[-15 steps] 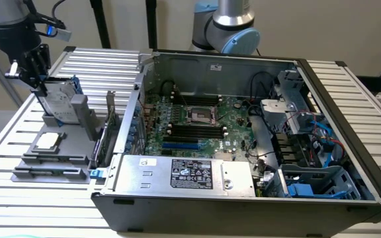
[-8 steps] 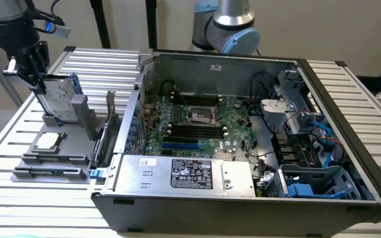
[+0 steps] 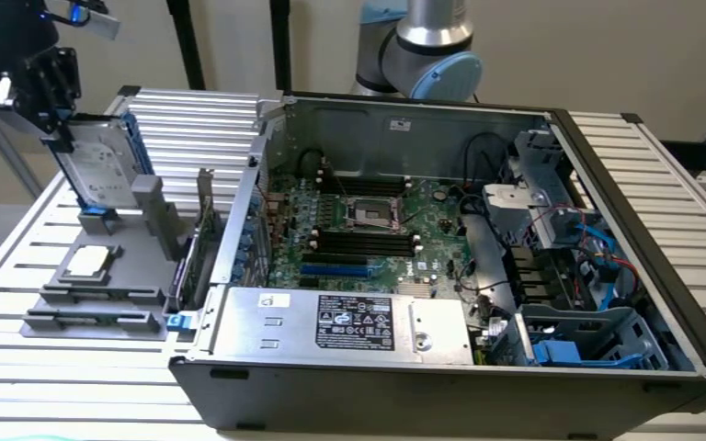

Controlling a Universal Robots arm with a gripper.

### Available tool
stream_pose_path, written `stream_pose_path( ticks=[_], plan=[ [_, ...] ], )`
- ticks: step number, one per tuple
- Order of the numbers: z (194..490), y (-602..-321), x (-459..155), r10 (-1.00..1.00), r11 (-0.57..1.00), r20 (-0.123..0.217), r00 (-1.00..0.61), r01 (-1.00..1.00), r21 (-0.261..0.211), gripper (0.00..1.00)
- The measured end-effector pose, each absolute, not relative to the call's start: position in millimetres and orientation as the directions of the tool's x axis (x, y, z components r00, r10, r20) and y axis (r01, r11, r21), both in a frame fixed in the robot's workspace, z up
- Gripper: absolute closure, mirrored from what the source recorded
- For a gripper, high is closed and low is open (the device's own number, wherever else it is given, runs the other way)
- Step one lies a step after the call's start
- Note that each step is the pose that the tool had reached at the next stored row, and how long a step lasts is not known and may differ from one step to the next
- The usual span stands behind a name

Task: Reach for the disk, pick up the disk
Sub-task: 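Pick up the disk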

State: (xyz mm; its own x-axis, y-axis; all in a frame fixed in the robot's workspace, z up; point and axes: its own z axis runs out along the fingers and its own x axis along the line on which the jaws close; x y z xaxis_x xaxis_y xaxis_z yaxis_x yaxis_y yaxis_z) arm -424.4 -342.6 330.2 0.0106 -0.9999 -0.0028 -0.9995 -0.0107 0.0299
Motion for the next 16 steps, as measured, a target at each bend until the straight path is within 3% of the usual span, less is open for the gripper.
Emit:
stream_pose_path(
  ticks=[16],
  plan=[
    [403.0,-343.2,-403.5,-0.999,-0.031,-0.014,0.030,-0.999,0.030,0.67]
  ],
)
